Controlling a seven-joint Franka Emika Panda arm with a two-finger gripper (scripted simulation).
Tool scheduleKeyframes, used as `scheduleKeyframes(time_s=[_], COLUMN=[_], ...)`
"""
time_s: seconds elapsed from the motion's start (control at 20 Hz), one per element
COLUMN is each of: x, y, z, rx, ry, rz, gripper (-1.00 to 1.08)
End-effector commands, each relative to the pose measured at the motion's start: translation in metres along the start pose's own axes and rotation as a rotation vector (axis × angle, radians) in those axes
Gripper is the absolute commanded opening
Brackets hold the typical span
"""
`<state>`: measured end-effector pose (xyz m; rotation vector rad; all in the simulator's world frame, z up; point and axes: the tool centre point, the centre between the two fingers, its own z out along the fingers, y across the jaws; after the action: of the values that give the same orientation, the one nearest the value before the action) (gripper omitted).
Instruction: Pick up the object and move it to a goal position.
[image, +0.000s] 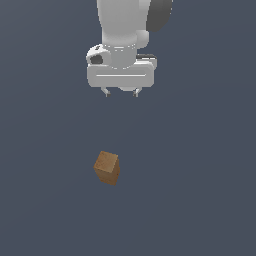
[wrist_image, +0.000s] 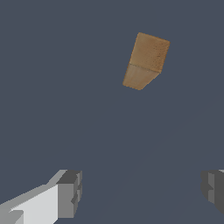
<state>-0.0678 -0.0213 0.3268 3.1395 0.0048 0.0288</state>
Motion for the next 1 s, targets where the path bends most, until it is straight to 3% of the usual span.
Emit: scheduleKeyframes(time_s=[0.0, 0.45, 0.95], x=[0.0, 0.003, 0.009], y=[0.0, -0.011, -0.009], z=[0.0, -0.012, -0.009], rx=[0.0, -0.018, -0.017], ry=[0.0, 0.027, 0.025], rz=[0.0, -0.067, -0.055], gripper=[1.0, 1.0, 1.0])
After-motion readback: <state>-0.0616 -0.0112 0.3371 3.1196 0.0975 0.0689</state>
